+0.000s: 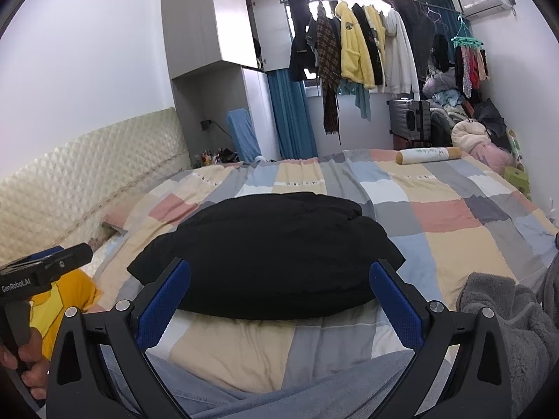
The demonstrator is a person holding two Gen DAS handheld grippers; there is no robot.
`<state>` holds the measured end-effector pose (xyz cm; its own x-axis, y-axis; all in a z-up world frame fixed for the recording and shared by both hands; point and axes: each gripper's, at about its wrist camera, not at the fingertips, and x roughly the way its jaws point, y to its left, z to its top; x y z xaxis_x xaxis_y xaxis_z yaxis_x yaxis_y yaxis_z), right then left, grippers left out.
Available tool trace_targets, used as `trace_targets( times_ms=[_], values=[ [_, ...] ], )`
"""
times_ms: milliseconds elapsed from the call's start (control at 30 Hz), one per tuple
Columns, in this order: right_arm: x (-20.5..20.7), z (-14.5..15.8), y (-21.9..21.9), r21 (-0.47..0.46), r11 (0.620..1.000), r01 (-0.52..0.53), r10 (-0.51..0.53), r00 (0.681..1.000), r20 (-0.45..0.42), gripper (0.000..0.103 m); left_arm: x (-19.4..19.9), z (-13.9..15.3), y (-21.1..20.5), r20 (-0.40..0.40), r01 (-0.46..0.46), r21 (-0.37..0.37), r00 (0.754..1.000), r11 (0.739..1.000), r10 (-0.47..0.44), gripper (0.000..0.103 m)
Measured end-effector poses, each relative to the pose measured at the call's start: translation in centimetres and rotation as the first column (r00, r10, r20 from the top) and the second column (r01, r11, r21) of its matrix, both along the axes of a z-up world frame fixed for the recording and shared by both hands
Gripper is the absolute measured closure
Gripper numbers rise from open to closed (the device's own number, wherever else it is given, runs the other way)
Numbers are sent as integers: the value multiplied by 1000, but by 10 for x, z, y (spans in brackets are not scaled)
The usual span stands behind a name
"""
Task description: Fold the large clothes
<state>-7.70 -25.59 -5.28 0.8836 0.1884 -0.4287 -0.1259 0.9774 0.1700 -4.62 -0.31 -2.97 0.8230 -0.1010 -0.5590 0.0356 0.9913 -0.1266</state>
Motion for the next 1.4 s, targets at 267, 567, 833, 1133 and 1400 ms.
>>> trace_targets(
  times_ms=[267, 567, 833, 1133, 1400],
  values=[
    [-1, -1, 0, 1, 1000, 2, -2, 1000, -9, 0, 0, -1, -5, -14, 9, 12, 1000, 1000, -9, 0],
    [-4, 1, 1, 4, 1000, 4, -4, 1000, -17, 0, -2, 4, -1, -17, 7, -2, 1000, 1000, -7, 0],
    [-12, 7, 5, -4, 1000, 5, -5, 1000, -6, 0, -6, 6, -2, -5, 4, -4, 1000, 1000, -4, 0],
    [-15, 7, 4, 3, 1000, 2, -2, 1000, -9, 0, -9, 9, 3, -13, -21, 3, 1000, 1000, 21, 0],
    [-22, 9, 6, -5, 1000, 5, -5, 1000, 4, 0, -13, 11, 1, -10, -19, 7, 1000, 1000, 19, 0]
  ],
)
